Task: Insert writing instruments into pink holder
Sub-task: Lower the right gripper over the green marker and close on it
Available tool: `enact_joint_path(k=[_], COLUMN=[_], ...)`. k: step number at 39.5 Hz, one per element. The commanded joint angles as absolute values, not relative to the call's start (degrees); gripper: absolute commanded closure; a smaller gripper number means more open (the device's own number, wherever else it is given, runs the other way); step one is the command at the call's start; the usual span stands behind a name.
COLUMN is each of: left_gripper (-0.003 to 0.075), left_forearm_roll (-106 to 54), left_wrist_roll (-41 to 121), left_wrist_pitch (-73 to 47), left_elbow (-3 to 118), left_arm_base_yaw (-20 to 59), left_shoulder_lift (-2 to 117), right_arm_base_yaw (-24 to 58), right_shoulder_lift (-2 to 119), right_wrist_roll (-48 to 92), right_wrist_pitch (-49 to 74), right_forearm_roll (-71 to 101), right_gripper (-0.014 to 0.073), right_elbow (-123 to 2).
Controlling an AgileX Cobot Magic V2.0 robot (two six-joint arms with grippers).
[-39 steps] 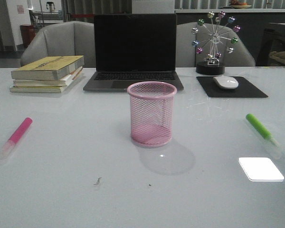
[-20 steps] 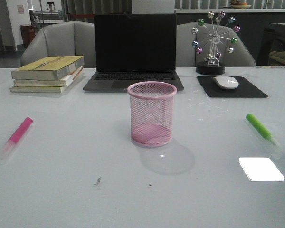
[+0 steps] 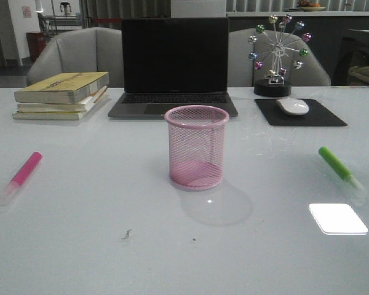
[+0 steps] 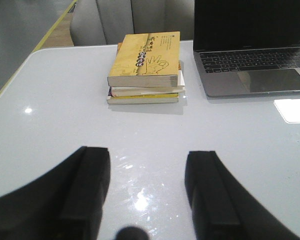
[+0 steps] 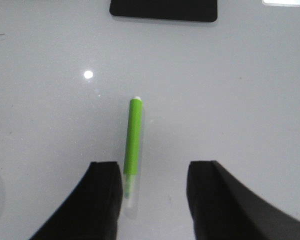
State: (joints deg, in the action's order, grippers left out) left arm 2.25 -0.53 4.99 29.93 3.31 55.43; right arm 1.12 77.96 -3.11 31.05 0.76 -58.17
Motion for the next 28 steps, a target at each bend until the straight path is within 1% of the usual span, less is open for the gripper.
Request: enact_joint_path(k=[1,12,18,28], left_gripper=[0.0304,0.0304,0.0304,0.0304], left_forearm_roll=[1.6,1.6,1.6,1.6], left_wrist_roll=[-1.2,-1.2,-1.2,-1.2], left_wrist_pitch=[9.8,9.7,9.5,9.4], left_elbow=[31.9,31.9,31.9,31.9], left_arm_base_yaw=[3.4,3.4,3.4,3.4], left_shoulder_lift=[54.8,54.8,54.8,54.8], right_arm_base_yaw=[1.0,1.0,1.0,1.0], right_shoulder_lift=[82.6,99.1,105.5,111.9], right_wrist_roll=[-3.3,-3.3,-3.3,-3.3], right_wrist_pitch=[34.3,47.7,50.8,53.4], right_forearm_roll=[0.6,0.8,2.9,3.6], right_gripper=[0.0165,0.0165,0.0165,0.0165], right_elbow=[-67.1,-83.2,-88.5,-93.9])
